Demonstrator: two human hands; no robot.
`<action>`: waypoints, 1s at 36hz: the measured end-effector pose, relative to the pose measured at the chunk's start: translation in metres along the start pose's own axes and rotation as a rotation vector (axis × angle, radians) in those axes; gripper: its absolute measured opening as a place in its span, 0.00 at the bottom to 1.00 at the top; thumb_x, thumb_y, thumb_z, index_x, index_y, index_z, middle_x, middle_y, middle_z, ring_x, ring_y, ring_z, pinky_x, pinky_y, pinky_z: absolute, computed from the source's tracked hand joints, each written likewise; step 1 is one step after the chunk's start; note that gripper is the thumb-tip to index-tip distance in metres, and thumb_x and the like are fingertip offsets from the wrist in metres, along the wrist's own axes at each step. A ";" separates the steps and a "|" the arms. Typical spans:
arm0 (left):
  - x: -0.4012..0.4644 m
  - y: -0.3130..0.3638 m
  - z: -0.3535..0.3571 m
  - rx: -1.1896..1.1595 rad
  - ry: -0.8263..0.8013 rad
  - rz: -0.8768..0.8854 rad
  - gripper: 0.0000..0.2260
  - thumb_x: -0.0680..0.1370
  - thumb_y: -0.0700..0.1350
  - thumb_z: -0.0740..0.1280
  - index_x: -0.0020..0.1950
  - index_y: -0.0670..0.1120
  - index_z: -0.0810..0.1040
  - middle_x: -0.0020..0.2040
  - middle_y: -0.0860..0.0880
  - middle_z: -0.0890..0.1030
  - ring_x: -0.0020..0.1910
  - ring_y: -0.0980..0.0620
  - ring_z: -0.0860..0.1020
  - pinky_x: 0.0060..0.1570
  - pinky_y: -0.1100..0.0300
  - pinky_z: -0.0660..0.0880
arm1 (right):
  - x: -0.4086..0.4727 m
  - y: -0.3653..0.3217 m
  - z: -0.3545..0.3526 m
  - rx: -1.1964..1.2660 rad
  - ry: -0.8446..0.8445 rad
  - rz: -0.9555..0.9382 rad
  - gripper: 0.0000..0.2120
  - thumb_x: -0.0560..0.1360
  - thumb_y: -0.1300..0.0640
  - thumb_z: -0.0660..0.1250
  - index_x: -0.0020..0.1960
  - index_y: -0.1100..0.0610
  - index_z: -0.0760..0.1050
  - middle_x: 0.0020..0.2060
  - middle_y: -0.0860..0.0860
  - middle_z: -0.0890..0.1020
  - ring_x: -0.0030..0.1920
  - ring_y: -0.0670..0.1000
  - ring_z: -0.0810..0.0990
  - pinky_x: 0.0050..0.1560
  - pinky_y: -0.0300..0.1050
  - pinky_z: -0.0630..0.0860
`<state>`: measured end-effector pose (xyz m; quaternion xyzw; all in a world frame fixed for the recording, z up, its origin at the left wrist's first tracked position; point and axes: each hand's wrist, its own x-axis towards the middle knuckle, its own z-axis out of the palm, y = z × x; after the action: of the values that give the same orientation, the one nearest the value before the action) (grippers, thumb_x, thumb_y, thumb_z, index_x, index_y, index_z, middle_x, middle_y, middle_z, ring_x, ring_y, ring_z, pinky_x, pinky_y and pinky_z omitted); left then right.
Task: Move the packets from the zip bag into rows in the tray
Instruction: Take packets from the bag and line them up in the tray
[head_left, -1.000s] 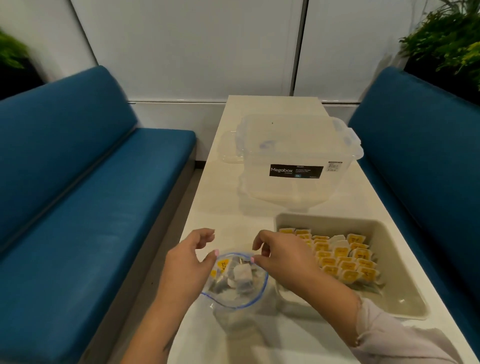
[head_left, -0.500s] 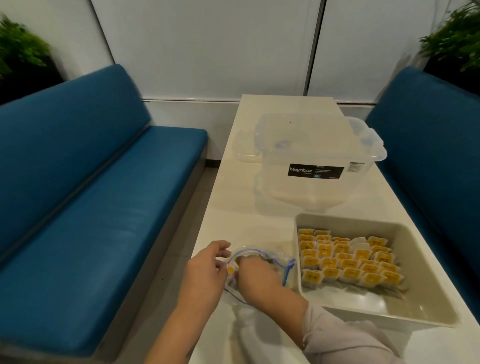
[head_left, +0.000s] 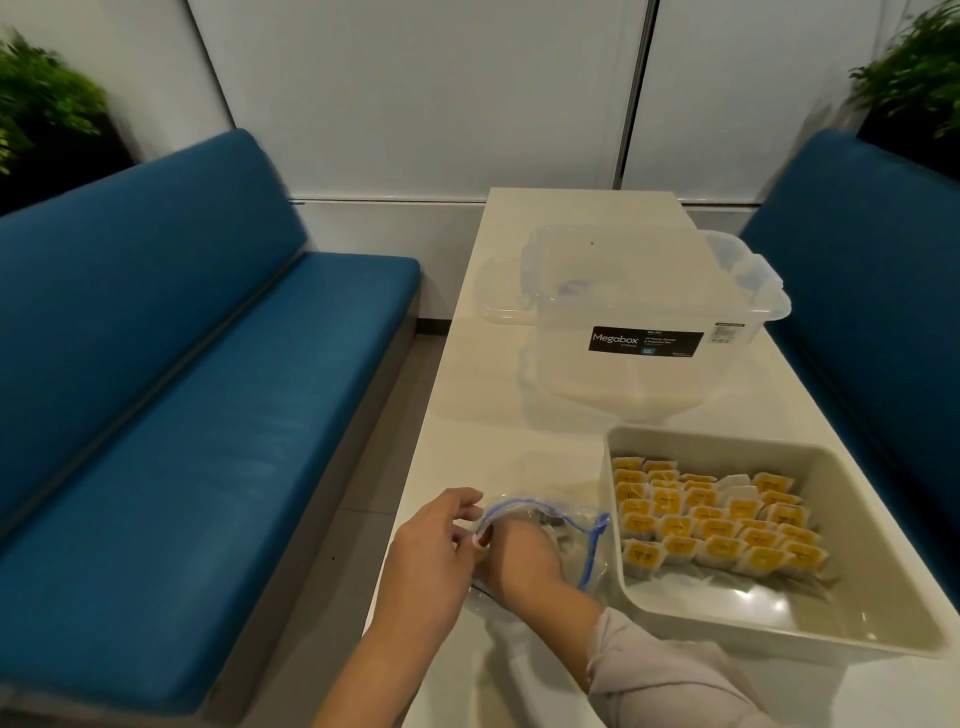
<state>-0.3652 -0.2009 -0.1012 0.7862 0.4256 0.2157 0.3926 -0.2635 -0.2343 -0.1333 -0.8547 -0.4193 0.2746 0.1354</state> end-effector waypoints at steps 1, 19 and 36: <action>0.001 0.000 0.000 -0.001 0.001 0.000 0.19 0.74 0.32 0.65 0.57 0.54 0.76 0.45 0.61 0.79 0.41 0.63 0.78 0.42 0.71 0.74 | -0.002 0.001 0.000 0.056 0.016 -0.002 0.09 0.77 0.60 0.60 0.53 0.59 0.77 0.52 0.56 0.81 0.53 0.56 0.78 0.49 0.43 0.71; 0.006 0.000 0.000 0.042 0.018 -0.006 0.19 0.74 0.33 0.64 0.57 0.55 0.76 0.46 0.62 0.78 0.42 0.63 0.77 0.39 0.74 0.72 | -0.011 0.009 -0.020 0.070 0.085 -0.054 0.09 0.76 0.59 0.64 0.53 0.53 0.80 0.46 0.51 0.84 0.42 0.49 0.78 0.47 0.41 0.75; 0.006 0.012 -0.002 0.131 -0.011 0.031 0.16 0.74 0.39 0.66 0.57 0.56 0.75 0.51 0.63 0.77 0.45 0.60 0.77 0.45 0.66 0.74 | -0.042 0.046 -0.083 0.623 0.078 -0.124 0.06 0.73 0.60 0.72 0.43 0.49 0.80 0.38 0.52 0.81 0.34 0.44 0.78 0.37 0.36 0.74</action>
<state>-0.3572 -0.1987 -0.0905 0.8180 0.4242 0.1891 0.3392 -0.2063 -0.2958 -0.0727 -0.7549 -0.3607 0.3481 0.4230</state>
